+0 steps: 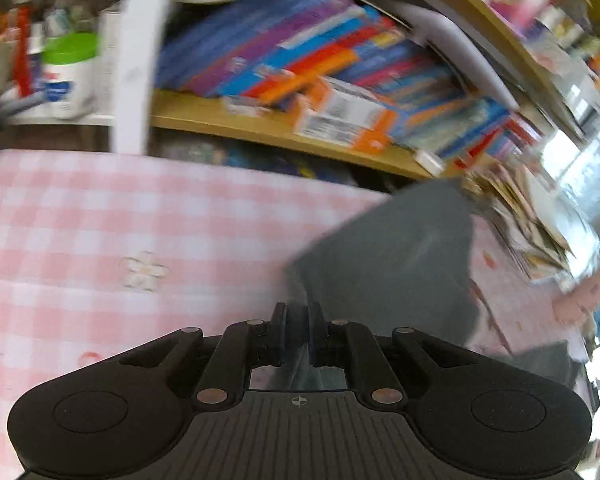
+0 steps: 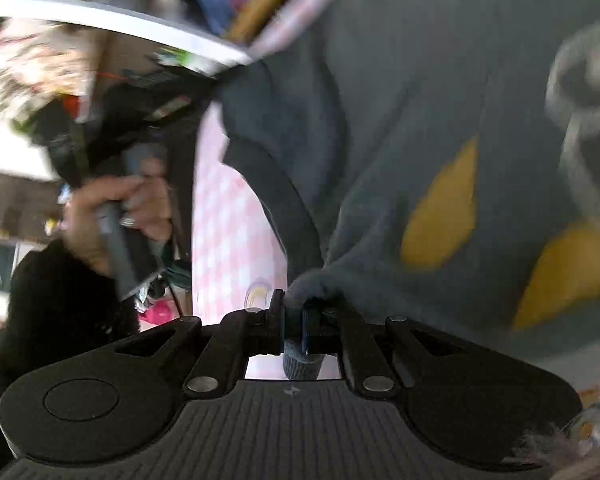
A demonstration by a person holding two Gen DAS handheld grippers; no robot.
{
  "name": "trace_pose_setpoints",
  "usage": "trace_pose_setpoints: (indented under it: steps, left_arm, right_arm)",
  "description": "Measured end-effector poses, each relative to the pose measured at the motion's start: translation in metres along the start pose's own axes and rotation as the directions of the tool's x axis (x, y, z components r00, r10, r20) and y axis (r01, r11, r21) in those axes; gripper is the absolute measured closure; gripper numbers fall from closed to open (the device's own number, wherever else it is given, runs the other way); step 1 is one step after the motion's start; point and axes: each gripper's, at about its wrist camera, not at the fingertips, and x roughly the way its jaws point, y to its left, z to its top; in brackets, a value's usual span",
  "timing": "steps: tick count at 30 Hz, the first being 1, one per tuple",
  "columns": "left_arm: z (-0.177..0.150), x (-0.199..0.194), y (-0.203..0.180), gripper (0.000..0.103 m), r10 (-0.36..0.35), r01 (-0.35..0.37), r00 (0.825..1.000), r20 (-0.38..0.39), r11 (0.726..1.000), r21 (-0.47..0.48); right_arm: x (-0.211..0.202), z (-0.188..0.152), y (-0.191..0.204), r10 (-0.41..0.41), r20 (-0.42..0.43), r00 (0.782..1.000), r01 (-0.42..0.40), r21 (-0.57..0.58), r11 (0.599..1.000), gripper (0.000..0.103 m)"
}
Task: Fold clothes
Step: 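Lift and shake the sweatshirt out with both grippers, spreading it on the mat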
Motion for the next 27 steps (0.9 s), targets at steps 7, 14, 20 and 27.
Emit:
trace_pose_setpoints:
  steps: [7, 14, 20, 27]
  left_arm:
    - [0.037, -0.055, 0.022, 0.087, 0.052, -0.049, 0.977, 0.209, 0.999, -0.018]
    - [0.003, -0.088, 0.052, 0.058, 0.093, -0.077, 0.974, 0.207, 0.994, -0.083]
    - [-0.059, -0.076, 0.051, 0.054, 0.146, -0.126, 0.982, 0.123, 0.979, -0.160]
    - [-0.121, -0.059, 0.045, 0.047, 0.210, -0.201, 0.977, 0.022, 0.956, -0.214]
  right_arm:
    - [0.062, 0.013, 0.046, 0.099, -0.051, 0.994, -0.099, -0.001, 0.995, 0.095]
    - [0.089, 0.019, 0.076, 0.064, -0.221, 0.973, -0.093, -0.123, 0.988, 0.067]
    - [0.047, 0.017, 0.084, 0.157, -0.280, 0.947, -0.222, -0.219, 0.950, 0.060]
    - [-0.054, 0.044, 0.045, -0.008, 0.073, 0.997, 0.034, -0.362, 0.932, 0.058]
